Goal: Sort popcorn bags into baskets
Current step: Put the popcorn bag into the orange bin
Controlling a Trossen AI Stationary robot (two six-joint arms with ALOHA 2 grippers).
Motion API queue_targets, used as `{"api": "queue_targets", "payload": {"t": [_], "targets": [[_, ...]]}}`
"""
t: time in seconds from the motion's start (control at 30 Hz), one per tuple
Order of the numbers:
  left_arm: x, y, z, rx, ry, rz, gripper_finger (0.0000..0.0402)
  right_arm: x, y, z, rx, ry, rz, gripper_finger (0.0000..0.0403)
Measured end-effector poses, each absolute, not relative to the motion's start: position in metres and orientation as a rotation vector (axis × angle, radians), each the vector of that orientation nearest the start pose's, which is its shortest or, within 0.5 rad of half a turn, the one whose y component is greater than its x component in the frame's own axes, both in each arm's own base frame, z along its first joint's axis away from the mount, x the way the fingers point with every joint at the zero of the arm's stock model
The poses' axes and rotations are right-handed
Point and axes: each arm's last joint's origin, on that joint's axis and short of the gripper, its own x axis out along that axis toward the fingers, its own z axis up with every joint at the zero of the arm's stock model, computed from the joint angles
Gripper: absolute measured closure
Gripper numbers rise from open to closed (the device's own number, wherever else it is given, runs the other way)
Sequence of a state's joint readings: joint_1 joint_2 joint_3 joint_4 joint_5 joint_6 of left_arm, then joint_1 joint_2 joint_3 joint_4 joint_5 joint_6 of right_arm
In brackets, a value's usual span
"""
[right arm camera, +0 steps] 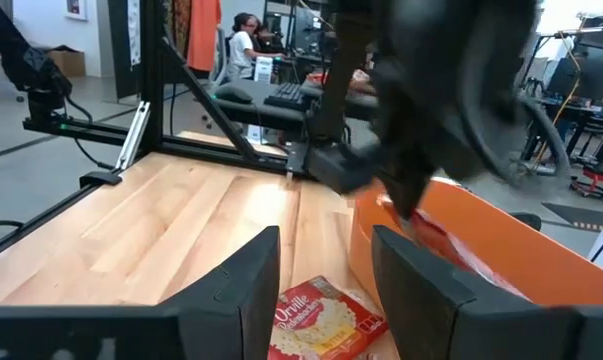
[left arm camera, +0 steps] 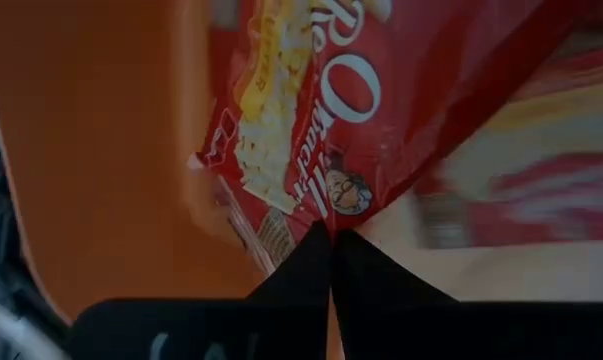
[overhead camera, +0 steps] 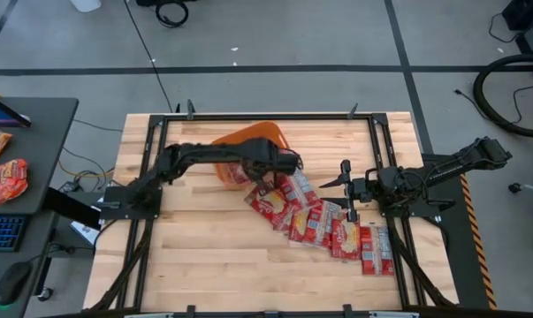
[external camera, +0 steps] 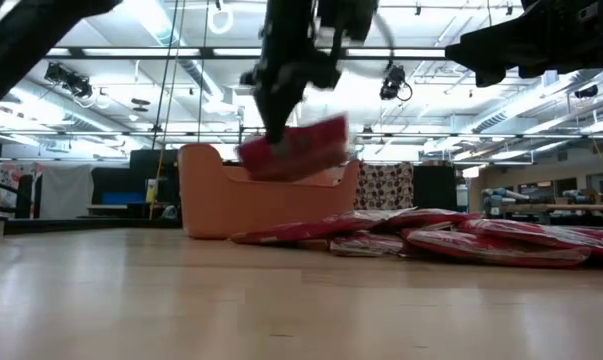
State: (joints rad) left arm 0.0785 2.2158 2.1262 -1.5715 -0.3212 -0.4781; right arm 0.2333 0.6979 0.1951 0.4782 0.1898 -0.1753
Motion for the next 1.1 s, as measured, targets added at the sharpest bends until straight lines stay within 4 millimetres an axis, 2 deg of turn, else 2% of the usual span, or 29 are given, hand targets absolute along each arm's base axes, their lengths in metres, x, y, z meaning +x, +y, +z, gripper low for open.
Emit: {"api": "queue_targets", "payload": {"t": [0.13,0.23,0.37,0.47,0.53,0.6,0.73,0.83,0.93,1.0,1.1], "targets": [[0.408,0.072,0.238,-0.169,1.626,0.734,0.0391,0.154,0.031,0.205,-0.182,0.026,0.046,0.0239],[0.403,0.085,0.232,-0.170,1.658,0.754,0.0371,0.154,0.031,0.205,-0.182,0.026,0.046,0.0239],[0.402,0.086,0.233,-0.166,1.658,0.747,0.0318,0.154,0.031,0.205,-0.182,0.026,0.046,0.0239],[0.401,0.078,0.241,-0.151,1.642,0.715,0.0281,0.154,0.031,0.205,-0.182,0.026,0.046,0.0239],[0.404,0.064,0.247,-0.131,1.615,0.660,0.0263,0.154,0.031,0.205,-0.182,0.026,0.047,0.0239],[0.410,0.042,0.247,-0.061,1.577,0.579,0.0253,0.154,0.031,0.205,-0.182,0.026,0.047,0.0239],[0.418,-0.014,0.244,0.234,1.520,0.436,0.0249,0.154,0.031,0.205,-0.182,0.026,0.047,0.0239],[0.424,-0.055,0.229,0.421,1.426,0.391,0.0245,0.154,0.031,0.205,-0.175,0.025,0.047,0.0239],[0.420,-0.088,0.213,0.526,1.362,0.359,0.0233,0.154,0.031,0.205,-0.167,0.024,0.047,0.0239],[0.416,-0.102,0.203,0.556,1.358,0.329,0.0219,0.155,0.031,0.205,-0.165,0.019,0.049,0.0239],[0.409,-0.112,0.188,0.569,1.377,0.291,0.0201,0.155,0.031,0.205,-0.165,0.020,0.049,0.0239]]}}
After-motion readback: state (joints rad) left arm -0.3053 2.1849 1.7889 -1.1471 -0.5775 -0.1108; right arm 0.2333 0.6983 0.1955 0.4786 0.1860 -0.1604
